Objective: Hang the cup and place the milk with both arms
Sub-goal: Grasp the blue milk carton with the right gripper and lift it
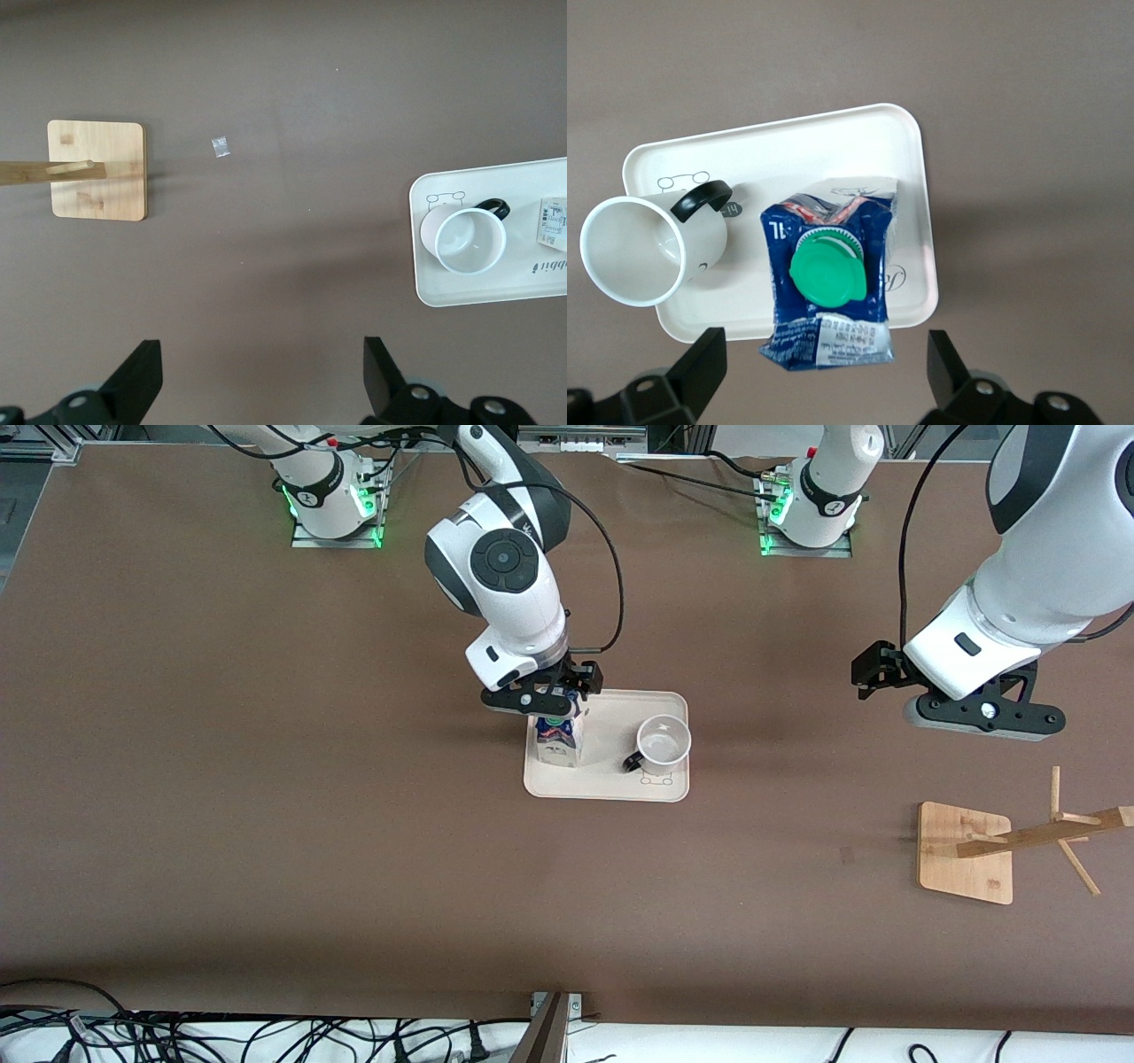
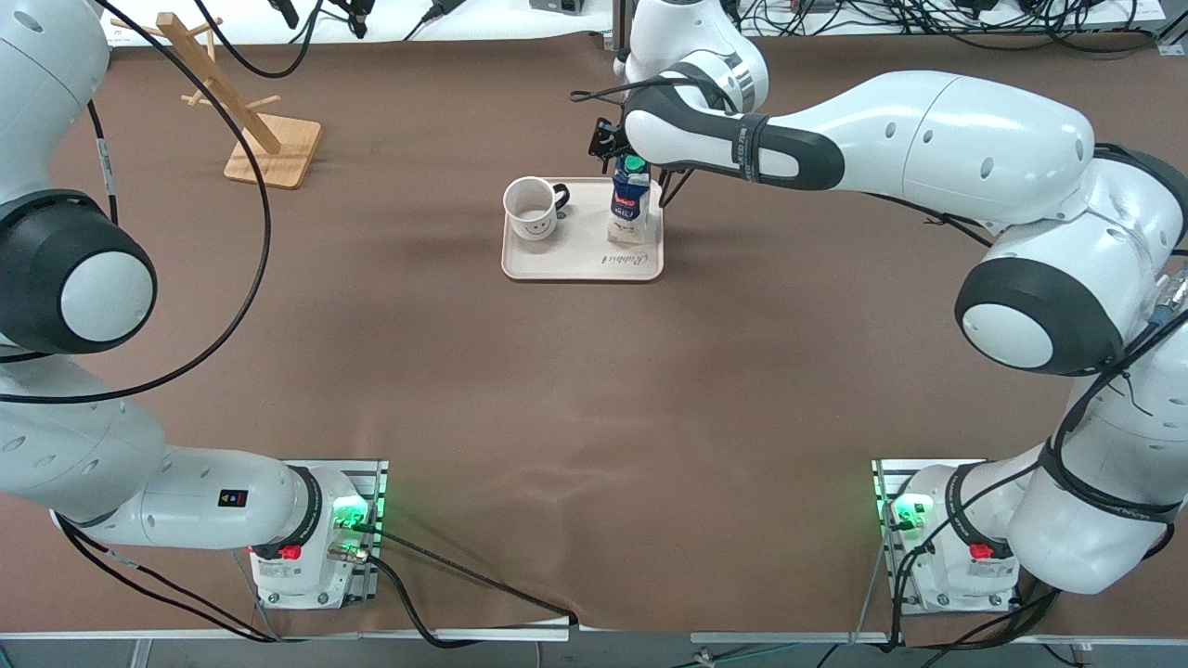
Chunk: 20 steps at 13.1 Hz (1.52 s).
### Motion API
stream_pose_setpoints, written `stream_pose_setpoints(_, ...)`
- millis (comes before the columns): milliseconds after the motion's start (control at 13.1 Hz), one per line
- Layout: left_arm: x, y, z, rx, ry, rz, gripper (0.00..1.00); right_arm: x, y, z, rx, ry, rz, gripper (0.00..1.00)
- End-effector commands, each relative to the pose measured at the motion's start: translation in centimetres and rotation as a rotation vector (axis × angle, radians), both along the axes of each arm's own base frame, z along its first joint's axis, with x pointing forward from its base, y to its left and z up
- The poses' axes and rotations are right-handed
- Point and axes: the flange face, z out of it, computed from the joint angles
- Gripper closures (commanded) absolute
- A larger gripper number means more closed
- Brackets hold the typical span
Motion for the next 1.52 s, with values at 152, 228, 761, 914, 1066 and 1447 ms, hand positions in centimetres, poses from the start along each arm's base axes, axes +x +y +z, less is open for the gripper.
stream_pose_setpoints(152, -0.4, 0.1, 0.7, 0.01, 0.002, -0.012, 0.0, 0.5, 1.1, -2.3, -0.012, -0.033, -0.002, 0.0)
stream_pose_setpoints(228, -0.4, 0.1, 0.7, 0.01, 0.001, -0.011, 0.0, 0.4, 1.2, -2.6, -0.013, -0.036, 0.0, 0.0)
stream_pose_setpoints(761, -0.4, 0.0, 0.7, 0.01, 0.002, -0.011, 0.0, 0.9, 0.5, -3.6, -0.032, -0.034, 0.01, 0.81)
stream_pose_setpoints(914, -0.4, -0.1, 0.7, 0.01, 0.002, -0.015, 0.0, 1.3, 0.1, -3.2, -0.027, -0.04, 0.022, 0.85)
stream_pose_setpoints(1066, -0.5, 0.0, 0.7, 0.01, 0.003, -0.02, 0.0, 2.3, -1.0, -1.5, -0.015, -0.051, 0.025, 0.85)
stream_pose_setpoints(1447, -0.5, -0.1, 0.7, 0.011, 0.004, -0.012, 0.0, 7.5, -12.2, 5.0, 0.004, 0.011, 0.176, 0.85)
